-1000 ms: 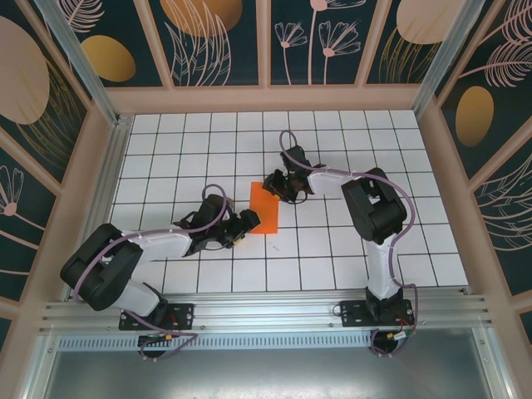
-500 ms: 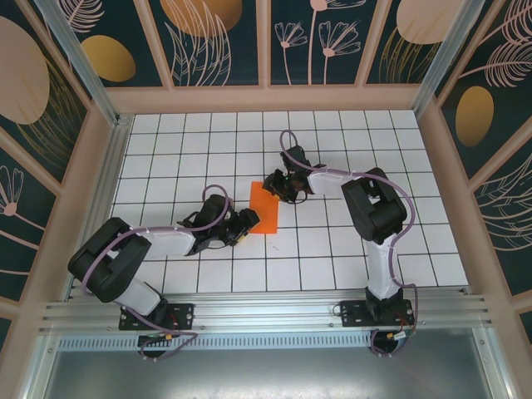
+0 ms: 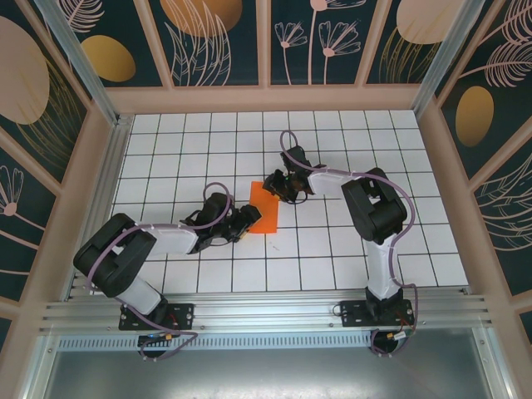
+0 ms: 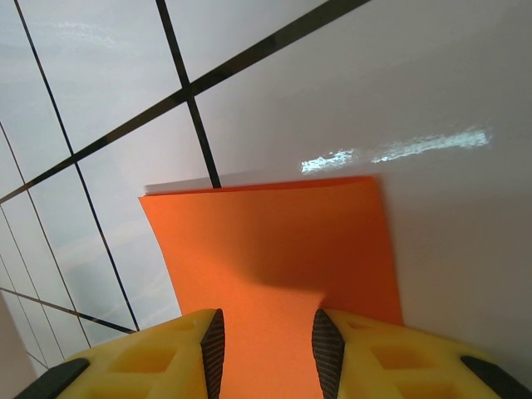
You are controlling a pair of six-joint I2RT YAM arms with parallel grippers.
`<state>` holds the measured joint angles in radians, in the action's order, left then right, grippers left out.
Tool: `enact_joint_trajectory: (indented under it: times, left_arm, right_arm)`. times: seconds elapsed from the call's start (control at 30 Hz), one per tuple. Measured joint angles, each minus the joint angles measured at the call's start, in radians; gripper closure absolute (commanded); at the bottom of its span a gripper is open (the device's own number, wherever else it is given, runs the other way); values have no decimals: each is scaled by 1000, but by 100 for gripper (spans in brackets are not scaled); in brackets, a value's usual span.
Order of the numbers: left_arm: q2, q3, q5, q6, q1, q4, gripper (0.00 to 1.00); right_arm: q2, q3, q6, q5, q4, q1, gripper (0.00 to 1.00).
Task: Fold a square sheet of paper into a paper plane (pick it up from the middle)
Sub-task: Fold the triangle a second time at the center of the table.
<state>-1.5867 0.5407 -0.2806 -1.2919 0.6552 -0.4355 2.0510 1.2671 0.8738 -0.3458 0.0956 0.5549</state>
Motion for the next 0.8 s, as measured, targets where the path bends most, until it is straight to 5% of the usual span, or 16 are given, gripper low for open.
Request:
enact_joint_trajectory:
  times: [0.17,0.27,0.53,0.8]
  left_arm:
    - [-27,15,6,-5,0,-16,65]
    - [-42,30,18,6,0,-1,70]
    - [-31,14,39,24,0,5,58]
    - [-19,-23,-14,24,0,-137,61]
  right_arm:
    - [0,0,0,-2,-2,0,61]
    - [-1,0,-5,-8,-2,-2,61]
    - [-5,7,-53,-40,25,-32,60]
    - [-5,2,-56,-58,18,-37,60]
